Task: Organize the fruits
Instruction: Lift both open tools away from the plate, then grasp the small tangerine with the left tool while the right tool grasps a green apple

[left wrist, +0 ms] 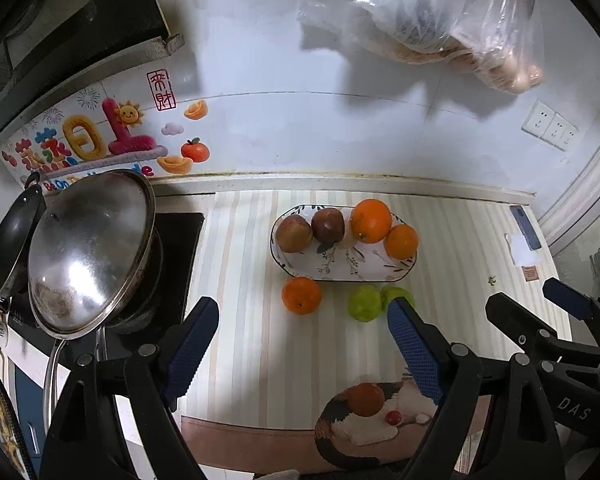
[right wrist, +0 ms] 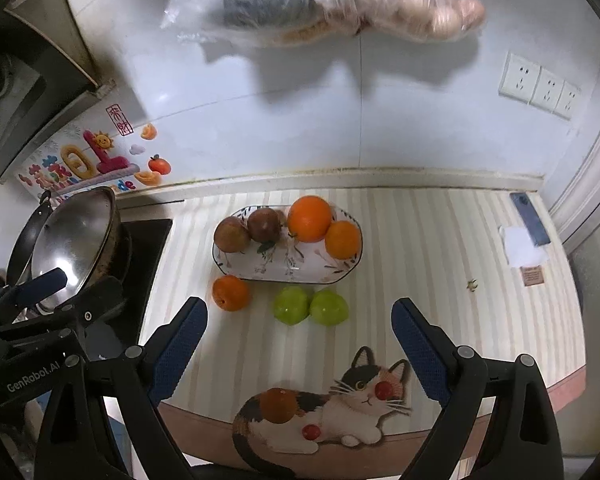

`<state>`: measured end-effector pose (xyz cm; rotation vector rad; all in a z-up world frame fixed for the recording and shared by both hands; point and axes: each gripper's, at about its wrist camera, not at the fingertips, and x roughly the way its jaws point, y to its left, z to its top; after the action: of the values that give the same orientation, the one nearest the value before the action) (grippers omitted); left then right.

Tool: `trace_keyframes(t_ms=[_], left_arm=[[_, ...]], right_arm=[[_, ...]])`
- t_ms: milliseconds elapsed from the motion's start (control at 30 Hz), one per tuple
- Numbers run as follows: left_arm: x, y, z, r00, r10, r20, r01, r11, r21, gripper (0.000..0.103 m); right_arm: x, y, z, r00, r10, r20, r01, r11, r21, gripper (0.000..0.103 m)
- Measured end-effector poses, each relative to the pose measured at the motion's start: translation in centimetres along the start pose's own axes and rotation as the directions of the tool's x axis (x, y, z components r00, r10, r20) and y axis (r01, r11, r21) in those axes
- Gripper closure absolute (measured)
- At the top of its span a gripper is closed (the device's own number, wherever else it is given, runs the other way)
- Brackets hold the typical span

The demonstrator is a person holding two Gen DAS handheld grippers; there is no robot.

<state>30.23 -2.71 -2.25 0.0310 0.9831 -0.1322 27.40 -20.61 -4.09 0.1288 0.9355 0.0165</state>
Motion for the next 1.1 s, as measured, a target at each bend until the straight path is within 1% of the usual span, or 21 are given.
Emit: trace_keyframes(t_ms=[233,400,567,667,767,833,867,967,1033,1100], left_arm=[[-0.4,0.1,-0.1,1.000,-0.021,0.007,0.021,1.000,-0.004,0.017],[0.3,0.0,0.1,0.999,-0.033,-0.004,0.033,0.999,-0.012,0.017],[2.2,0.5,0.7,0.999,-0.023,-0.030,0.022,0.999,-0.036,0.017],[4.2,1.0,1.1,0.998,-0.009,-0.056,0.007,0.999,-0.044,0.017],[6.8,1.3,1.6,0.996,-0.012,-0.088,0.009,0.999,-0.042,0.011],[9.0,1.6,1.8,0.994,-0.006,-0.113,0.002,0.999,-0.040,0.010],[10.3,1.8,1.9,0.990,0.001,-0.139,-0.008,0.999,-0.044,0.010],[14.4,2.5,1.8,0.976,-0.007,-0.220,-0.009,0.997,-0.070,0.010],[16.8,3.0,1.6,0.959,-0.036,-0.280,0.009,0.995,-0.097,0.010],[18.9,3.3,1.5,0.944,-0.053,-0.324,0.015,0.993,-0.121,0.010]], right_arm=[[-0.6,-0.1,-0.5,1.000,0.012,-0.012,-0.012,1.000,0.012,0.007],[0.1,-0.4,-0.5,1.000,0.017,-0.027,-0.016,1.000,0.019,0.007],[1.9,-1.0,-0.1,0.998,0.019,-0.054,-0.017,0.999,0.041,0.007],[4.0,-1.8,0.2,0.997,-0.002,-0.077,0.006,0.999,0.053,0.007],[7.5,-3.3,0.4,0.992,-0.006,-0.126,0.017,0.996,0.086,0.007],[9.7,-4.3,0.4,0.987,0.014,-0.160,0.005,0.993,0.121,0.007],[11.3,-4.9,0.4,0.982,0.025,-0.185,0.001,0.990,0.138,0.007],[15.0,-6.3,-0.2,0.968,0.082,-0.238,-0.034,0.979,0.201,0.007],[18.0,-7.3,-0.8,0.950,0.124,-0.286,-0.048,0.965,0.258,0.007],[20.9,-8.1,-1.7,0.931,0.169,-0.324,-0.059,0.945,0.323,0.008]])
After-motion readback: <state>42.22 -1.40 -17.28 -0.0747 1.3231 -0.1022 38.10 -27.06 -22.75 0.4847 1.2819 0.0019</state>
